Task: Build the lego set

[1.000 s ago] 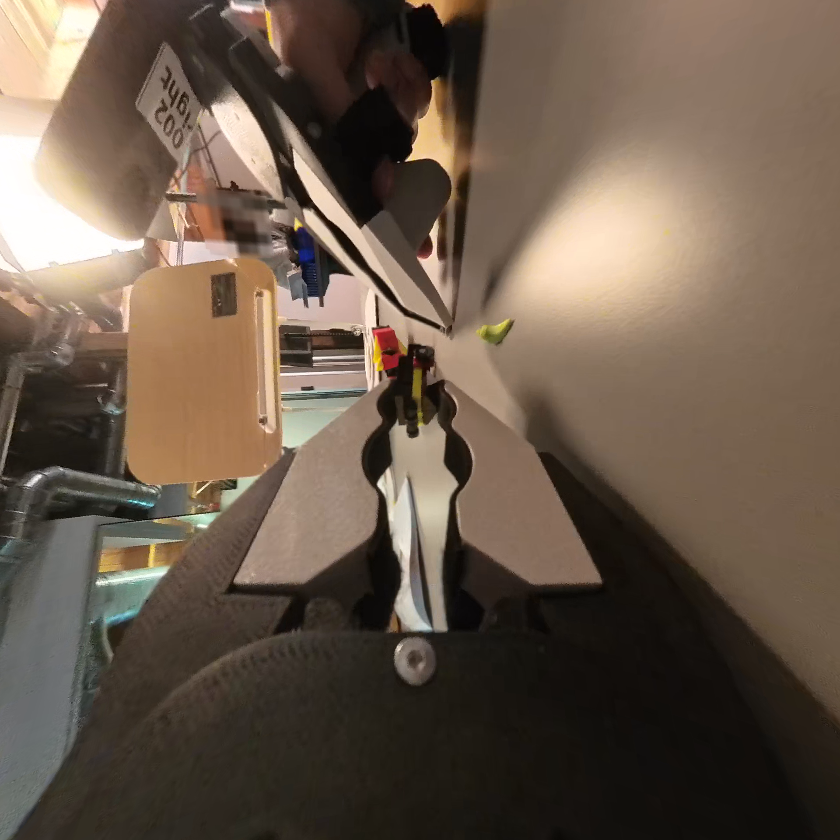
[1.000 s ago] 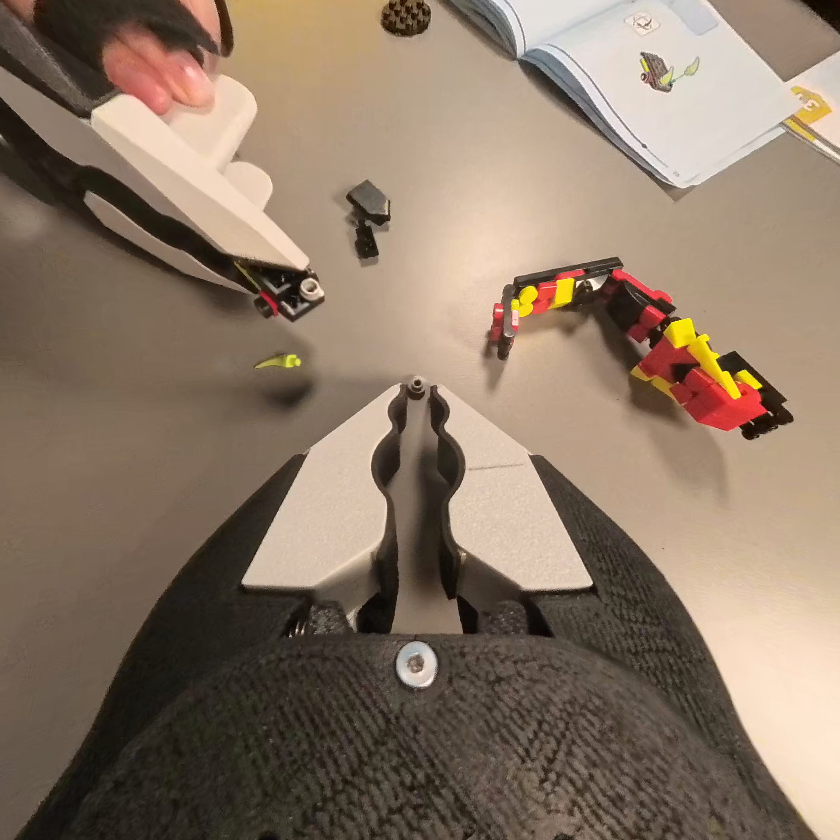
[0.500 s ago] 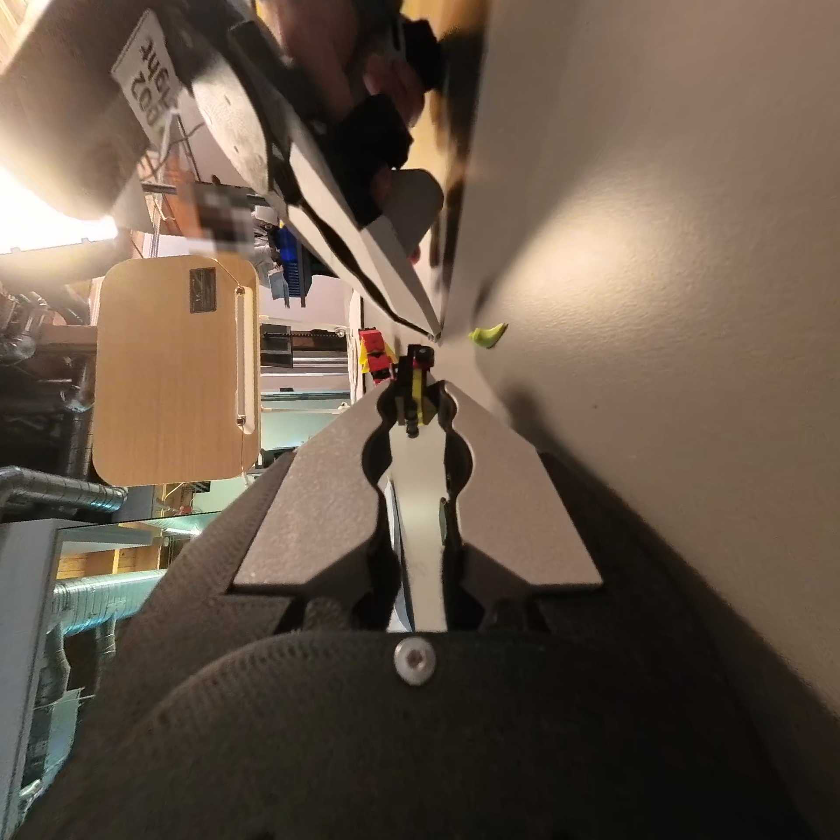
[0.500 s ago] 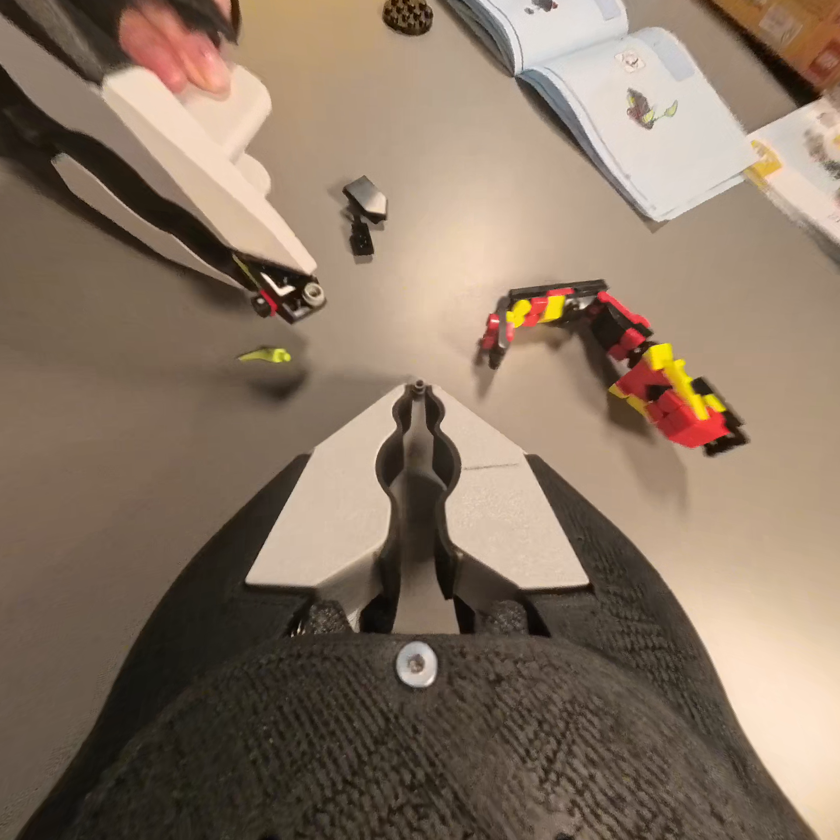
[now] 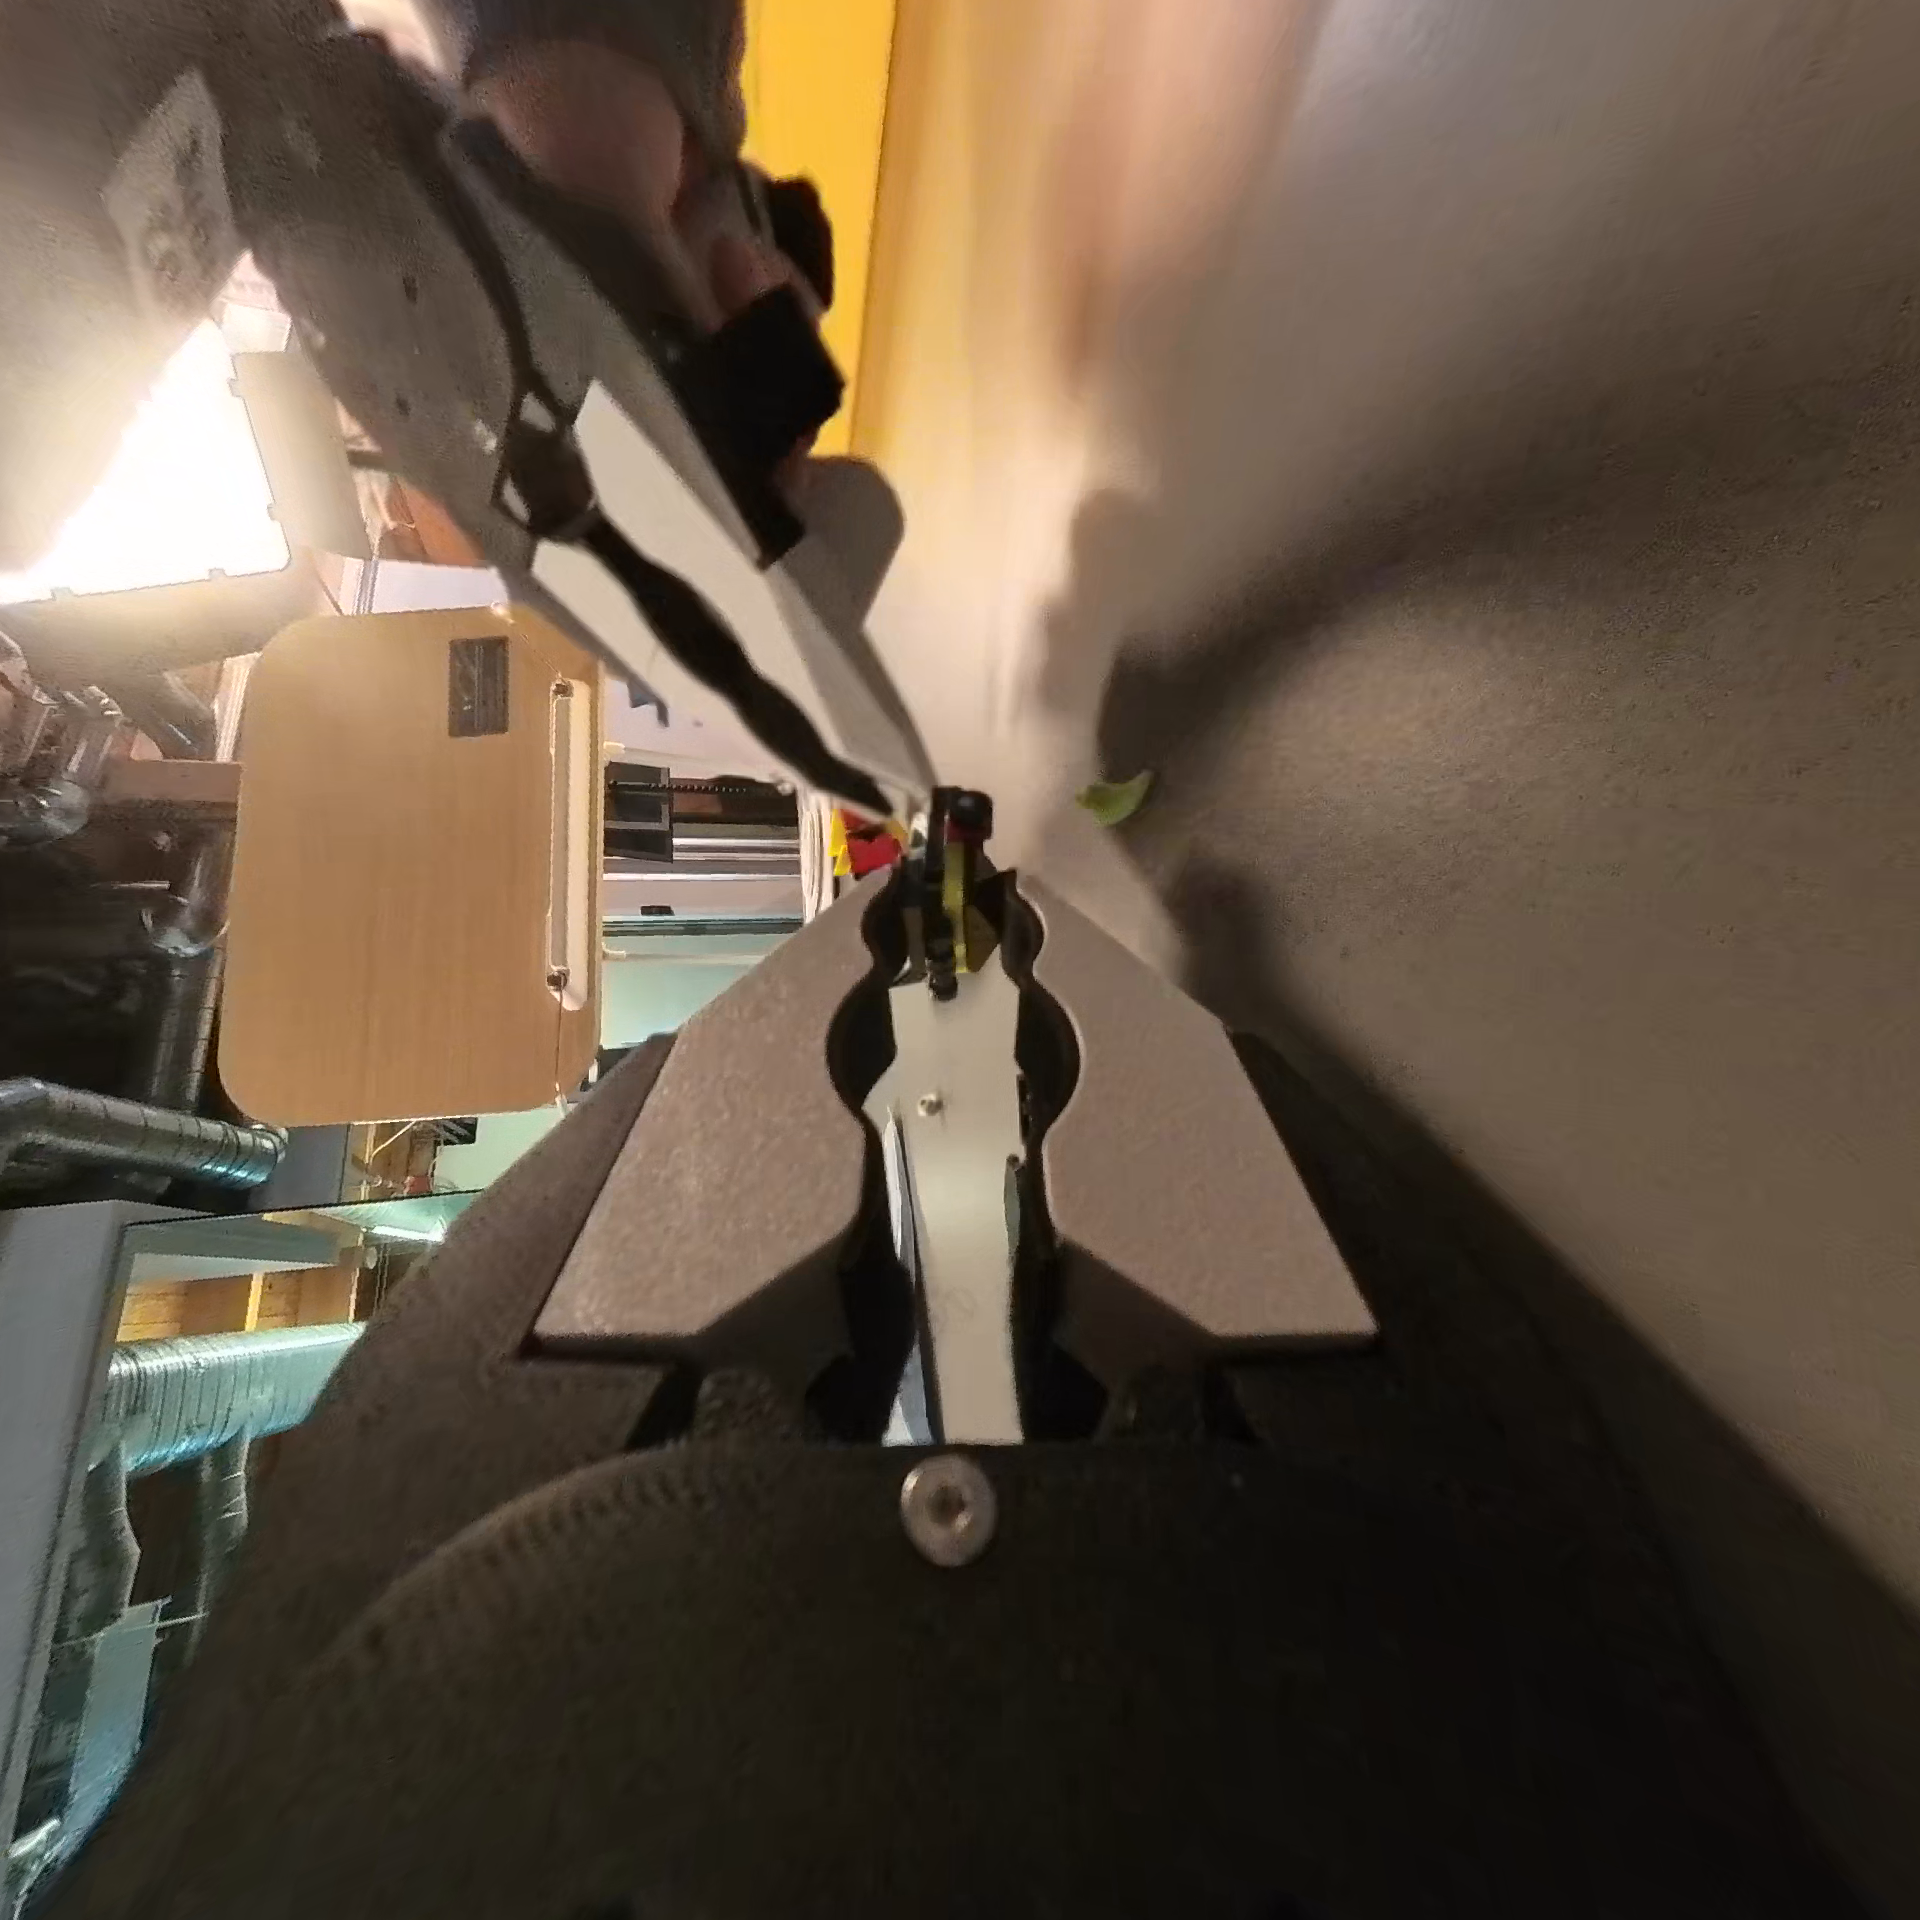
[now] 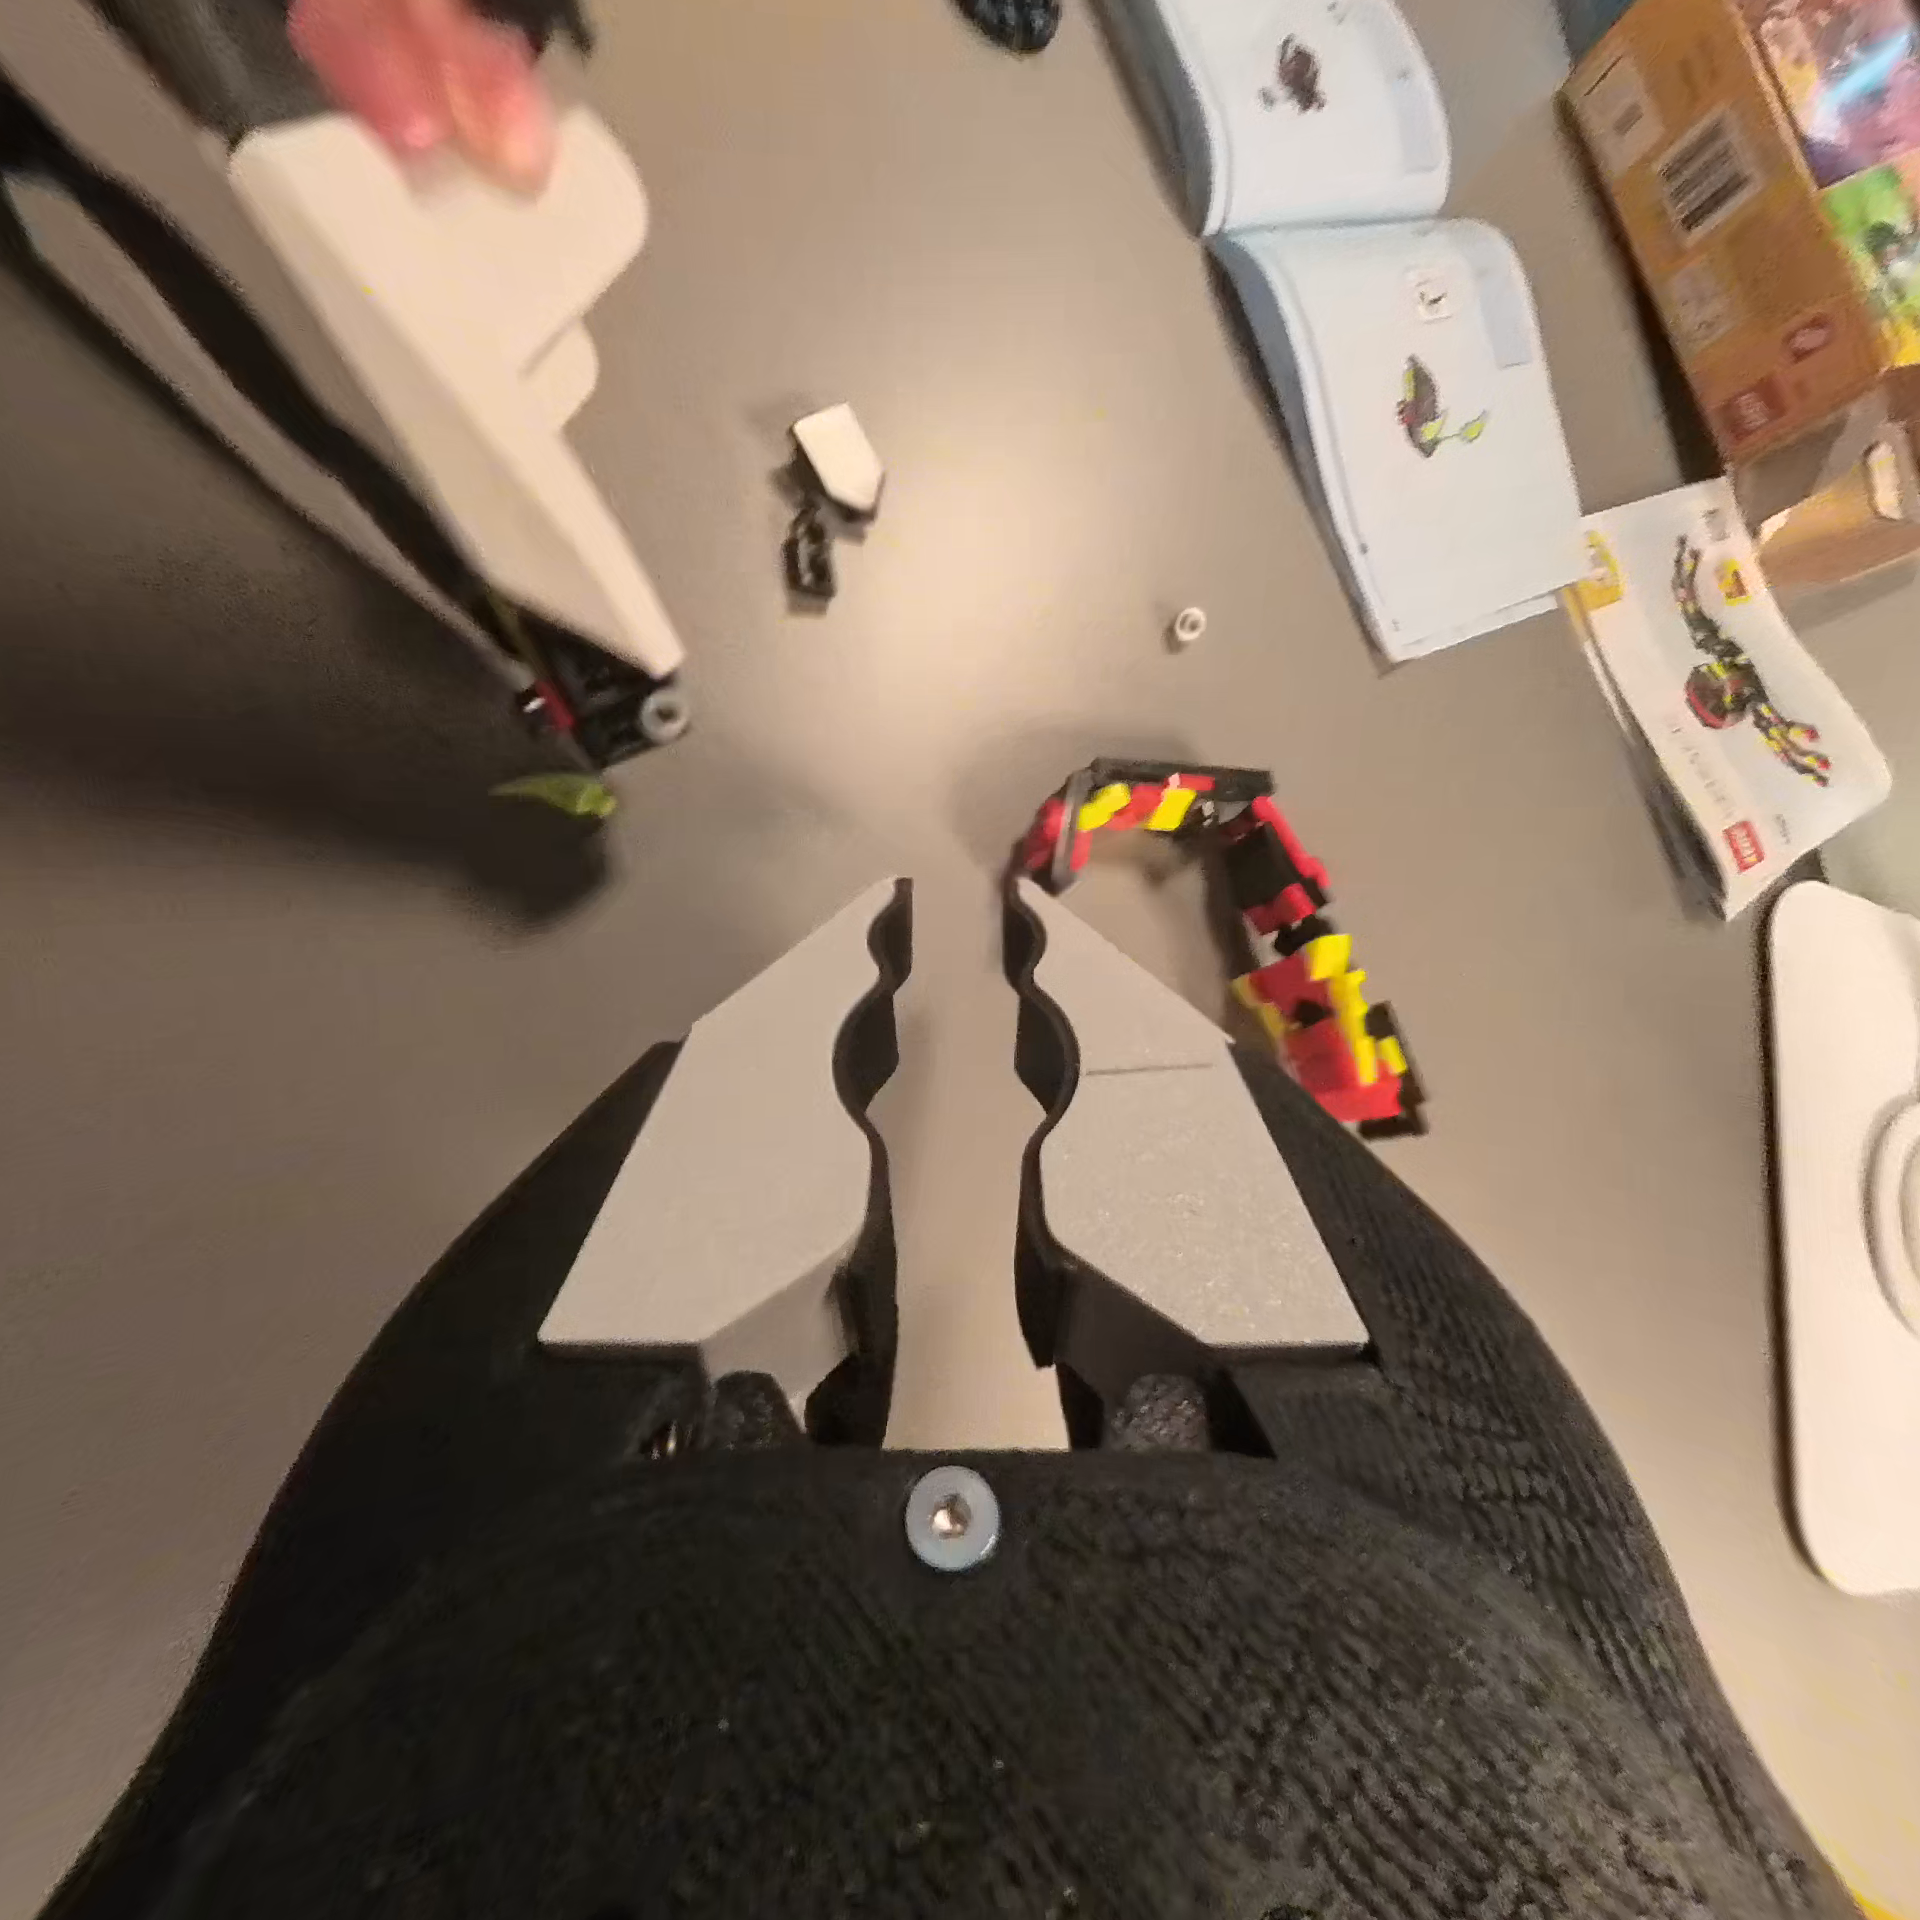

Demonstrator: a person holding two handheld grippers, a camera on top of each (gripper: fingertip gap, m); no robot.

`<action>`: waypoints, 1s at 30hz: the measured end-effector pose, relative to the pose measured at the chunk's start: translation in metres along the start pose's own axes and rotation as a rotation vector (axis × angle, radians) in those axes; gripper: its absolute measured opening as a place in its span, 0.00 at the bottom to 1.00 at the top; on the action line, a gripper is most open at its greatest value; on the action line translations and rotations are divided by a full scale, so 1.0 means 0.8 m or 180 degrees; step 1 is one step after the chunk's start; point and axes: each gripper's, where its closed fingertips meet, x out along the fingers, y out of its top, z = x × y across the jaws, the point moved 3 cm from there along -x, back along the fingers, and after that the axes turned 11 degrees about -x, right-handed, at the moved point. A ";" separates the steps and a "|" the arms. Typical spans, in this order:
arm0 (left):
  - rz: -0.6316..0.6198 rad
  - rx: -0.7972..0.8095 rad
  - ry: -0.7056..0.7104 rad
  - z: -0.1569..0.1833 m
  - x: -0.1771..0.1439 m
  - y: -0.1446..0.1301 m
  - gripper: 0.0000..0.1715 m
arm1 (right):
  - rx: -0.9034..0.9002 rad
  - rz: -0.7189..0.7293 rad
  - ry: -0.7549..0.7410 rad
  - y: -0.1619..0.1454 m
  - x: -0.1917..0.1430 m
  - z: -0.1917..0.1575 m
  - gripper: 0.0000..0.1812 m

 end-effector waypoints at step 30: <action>-0.0021 -0.0036 -0.0145 0.006 0.009 -0.003 0.09 | -0.0249 -0.0875 0.1523 0.014 0.090 0.075 0.06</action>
